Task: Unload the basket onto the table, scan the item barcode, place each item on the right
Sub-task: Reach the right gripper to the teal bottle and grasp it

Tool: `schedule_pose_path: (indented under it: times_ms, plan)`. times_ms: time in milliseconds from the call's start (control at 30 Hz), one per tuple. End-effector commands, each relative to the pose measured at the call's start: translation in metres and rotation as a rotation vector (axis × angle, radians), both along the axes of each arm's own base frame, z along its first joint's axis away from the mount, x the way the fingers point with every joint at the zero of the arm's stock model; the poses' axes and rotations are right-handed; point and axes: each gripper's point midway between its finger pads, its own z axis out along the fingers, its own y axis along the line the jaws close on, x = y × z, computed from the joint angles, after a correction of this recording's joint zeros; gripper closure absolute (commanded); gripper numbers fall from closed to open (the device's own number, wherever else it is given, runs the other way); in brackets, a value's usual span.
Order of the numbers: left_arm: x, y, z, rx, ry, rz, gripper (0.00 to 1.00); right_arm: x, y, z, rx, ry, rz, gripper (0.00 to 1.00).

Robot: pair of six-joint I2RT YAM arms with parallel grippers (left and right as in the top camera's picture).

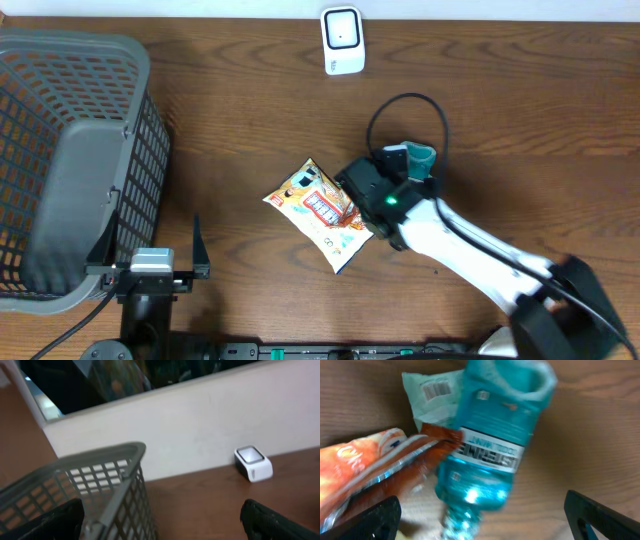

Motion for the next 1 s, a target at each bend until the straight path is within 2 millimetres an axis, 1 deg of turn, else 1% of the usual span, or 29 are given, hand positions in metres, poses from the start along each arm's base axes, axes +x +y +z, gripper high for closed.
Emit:
schedule_pose_path:
  times_ms: [0,133,300,400,500,567,633,700,767,833,900,967]
  plan:
    - [-0.001,-0.001,0.004,-0.017,-0.014,-0.01,0.0,0.01,-0.002,-0.006,-0.052,-0.023,-0.102,0.02]
    - [-0.001,-0.001,0.004,-0.017,-0.014,-0.01,0.0,0.011,-0.002,-0.019,-0.065,-0.008,-0.131,0.02]
    - [-0.001,-0.001,0.003,-0.017,-0.014,-0.01,0.0,0.014,-0.009,-0.024,-0.116,-0.016,-0.137,0.04]
    - [-0.001,-0.001,0.003,-0.017,-0.014,-0.01,0.0,0.015,-0.011,-0.031,-0.127,-0.008,-0.144,0.04]
    - [-0.001,-0.001,0.003,-0.017,-0.014,-0.01,0.0,0.017,-0.019,-0.042,-0.151,0.012,-0.164,0.04]
    - [-0.001,-0.001,0.003,-0.017,-0.014,-0.01,0.0,0.018,-0.024,-0.05,-0.163,0.026,-0.178,0.06]
    - [-0.001,-0.001,0.003,-0.017,-0.014,-0.01,0.0,0.018,-0.03,-0.059,-0.18,0.046,-0.191,0.1]
    - [-0.001,-0.001,0.003,-0.017,-0.014,-0.01,0.0,0.016,-0.034,-0.067,-0.198,0.066,-0.196,0.19]
    - [-0.001,-0.001,0.003,-0.017,-0.014,-0.01,0.0,0.015,-0.034,-0.07,-0.2,0.075,-0.196,0.24]
    - [-0.001,-0.001,0.003,-0.017,-0.014,-0.01,0.0,0.015,-0.031,-0.072,-0.177,0.085,-0.195,0.33]
    - [-0.001,-0.001,0.003,-0.017,-0.014,-0.01,0.0,0.012,-0.024,-0.078,-0.136,0.116,-0.184,0.38]
    - [-0.001,-0.001,0.003,-0.017,-0.014,-0.01,0.0,0.01,-0.014,-0.084,-0.089,0.155,-0.157,0.4]
